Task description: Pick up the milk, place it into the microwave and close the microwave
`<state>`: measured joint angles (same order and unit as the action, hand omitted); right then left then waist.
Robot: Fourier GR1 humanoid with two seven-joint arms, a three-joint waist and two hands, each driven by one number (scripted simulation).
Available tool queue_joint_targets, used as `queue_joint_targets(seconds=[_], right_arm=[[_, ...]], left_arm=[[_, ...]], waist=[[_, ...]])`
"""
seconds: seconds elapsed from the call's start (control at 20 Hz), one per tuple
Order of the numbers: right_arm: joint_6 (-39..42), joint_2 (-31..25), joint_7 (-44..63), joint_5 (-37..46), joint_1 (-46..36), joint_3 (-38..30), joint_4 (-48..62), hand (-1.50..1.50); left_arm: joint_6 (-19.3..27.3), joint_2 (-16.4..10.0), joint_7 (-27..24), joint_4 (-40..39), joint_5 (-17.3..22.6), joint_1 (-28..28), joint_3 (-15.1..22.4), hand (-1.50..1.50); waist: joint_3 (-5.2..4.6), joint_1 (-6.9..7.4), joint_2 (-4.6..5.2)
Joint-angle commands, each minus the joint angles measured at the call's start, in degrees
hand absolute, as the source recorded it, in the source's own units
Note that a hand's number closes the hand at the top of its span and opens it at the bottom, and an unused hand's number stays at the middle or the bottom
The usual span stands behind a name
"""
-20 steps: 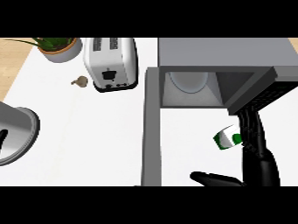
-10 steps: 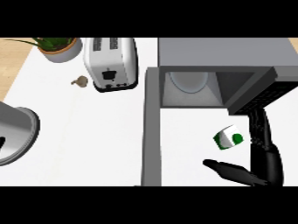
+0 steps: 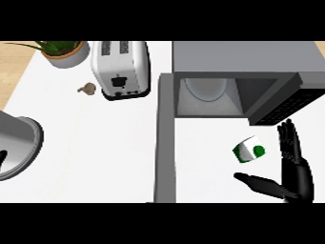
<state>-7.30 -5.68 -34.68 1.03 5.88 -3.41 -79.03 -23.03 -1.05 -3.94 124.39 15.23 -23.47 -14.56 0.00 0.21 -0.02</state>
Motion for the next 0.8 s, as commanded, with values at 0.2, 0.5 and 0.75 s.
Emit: queue_joint_targets(seconds=[0.2,0.5,0.75], right_arm=[[2.2,-2.0,-5.5,0.9,-6.9,-3.0,16.2,-1.5],[4.4,-3.9,-7.8,0.2,-9.5,-5.2,22.4,-1.5],[2.8,-3.6,-14.0,0.7,-13.8,-7.2,33.9,-1.5]], left_arm=[[-1.6,-0.1,-2.1,-1.7,-0.1,0.7,-2.4,-1.5],[-2.8,-0.4,-0.8,-3.2,1.1,1.7,-4.3,-1.5],[-2.7,1.0,-2.7,0.1,0.1,-3.8,-2.1,-1.5]], waist=[[0.01,0.13,0.03],[0.0,0.06,0.01],[0.01,0.25,0.0]])
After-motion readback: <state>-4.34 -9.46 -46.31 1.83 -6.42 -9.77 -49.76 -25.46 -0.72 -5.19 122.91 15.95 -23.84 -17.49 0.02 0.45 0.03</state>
